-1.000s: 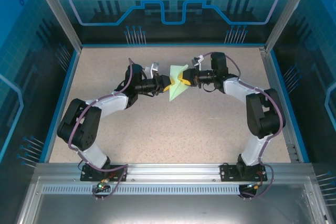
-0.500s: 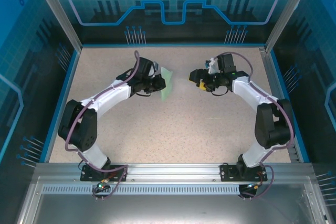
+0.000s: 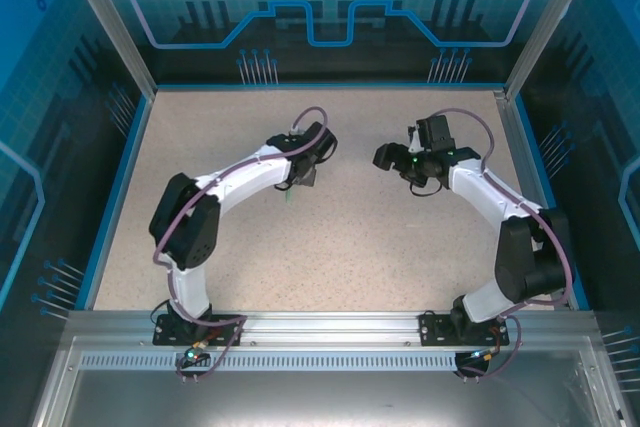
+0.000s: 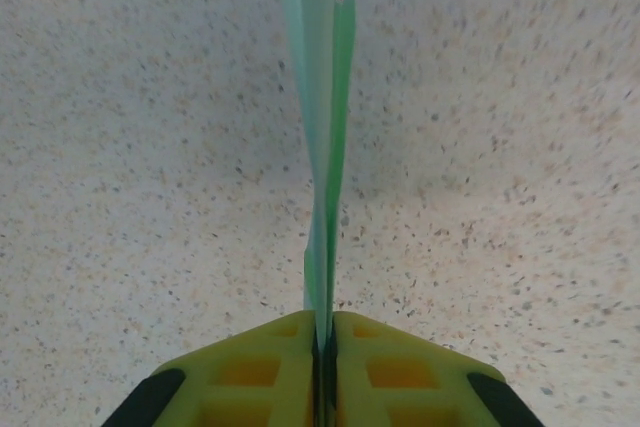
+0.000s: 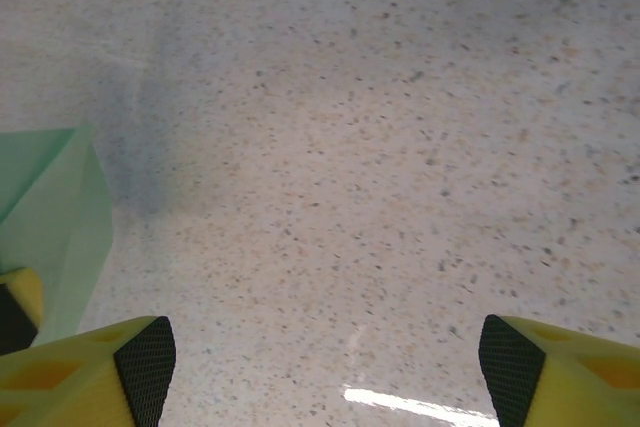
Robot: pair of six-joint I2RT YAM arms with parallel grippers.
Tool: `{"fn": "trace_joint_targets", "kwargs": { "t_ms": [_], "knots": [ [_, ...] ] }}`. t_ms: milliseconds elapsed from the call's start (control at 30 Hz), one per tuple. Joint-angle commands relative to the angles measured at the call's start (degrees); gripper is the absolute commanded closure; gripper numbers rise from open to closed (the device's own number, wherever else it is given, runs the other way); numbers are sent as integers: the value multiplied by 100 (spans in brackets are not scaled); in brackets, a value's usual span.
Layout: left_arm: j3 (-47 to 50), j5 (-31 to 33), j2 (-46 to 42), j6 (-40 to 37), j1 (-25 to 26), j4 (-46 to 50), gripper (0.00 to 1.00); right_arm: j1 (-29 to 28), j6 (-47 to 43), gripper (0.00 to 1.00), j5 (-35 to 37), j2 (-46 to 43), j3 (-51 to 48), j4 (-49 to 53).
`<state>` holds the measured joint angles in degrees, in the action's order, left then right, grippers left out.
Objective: Fold a paper plane with a square sheet of paper (pick it up from the middle)
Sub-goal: Turn over the paper at the center of the table, then move the paper to the center of the table.
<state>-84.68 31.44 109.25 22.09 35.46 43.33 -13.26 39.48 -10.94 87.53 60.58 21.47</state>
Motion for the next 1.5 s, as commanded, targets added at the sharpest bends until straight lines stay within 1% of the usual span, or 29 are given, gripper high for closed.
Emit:
{"fn": "trace_joint_targets", "kwargs": {
  "t_ms": [0,33,100,167,200,233,267,300,333,467,533,633,700,800,1000,1133,1233,1333,1467],
  "knots": [
    [-304,32,418,40,173,124,87,-64,179,17,356,-167,-116,112],
    [-407,-56,581,86,200,165,87,-66,206,17,363,-159,-139,119],
    [-582,-12,851,189,257,217,87,-64,235,17,381,-151,-165,120],
    [-750,-204,1086,315,259,271,85,-64,244,17,391,-138,-164,134],
    [-812,-398,1163,374,259,260,82,-70,252,17,408,-120,-155,155],
    [-823,-656,1179,413,259,176,76,-65,252,17,409,-113,-153,167],
    [-801,-930,1158,435,259,67,73,-71,252,17,411,-109,-160,168],
    [-752,-1275,1105,448,259,-86,68,-72,253,17,435,-105,-153,173],
    [-680,-1600,987,467,248,-262,61,-73,248,17,450,-96,-153,182],
    [-291,-2535,417,546,73,-817,41,-175,134,19,393,3,-46,214],
    [79,-2968,-3,684,-174,-1162,32,-414,49,19,586,102,140,355],
    [723,-3528,-592,903,-599,-1651,21,-770,61,19,803,297,451,513],
    [1161,-3729,-958,1011,-920,-1869,16,-1021,138,19,804,457,610,477],
    [1787,-3793,-1404,1165,-1396,-2050,11,-1507,296,20,760,823,944,457],
    [2810,-3708,-2050,1435,-2280,-2316,6,-2486,583,21,497,1789,1865,276],
    [3259,-3699,-2319,1530,-2746,-2437,3,-2926,682,23,185,2623,2636,349],
    [3443,-3711,-2412,1626,-3034,-2460,2,-3082,728,25,25,3179,3143,511],
    [3545,-3728,-2444,1747,-3249,-2504,2,-3090,714,26,-12,3517,3393,646],
    [3512,-3795,-2409,1764,-3318,-2558,2,-3037,584,27,45,3752,3472,770]
  ]
}}
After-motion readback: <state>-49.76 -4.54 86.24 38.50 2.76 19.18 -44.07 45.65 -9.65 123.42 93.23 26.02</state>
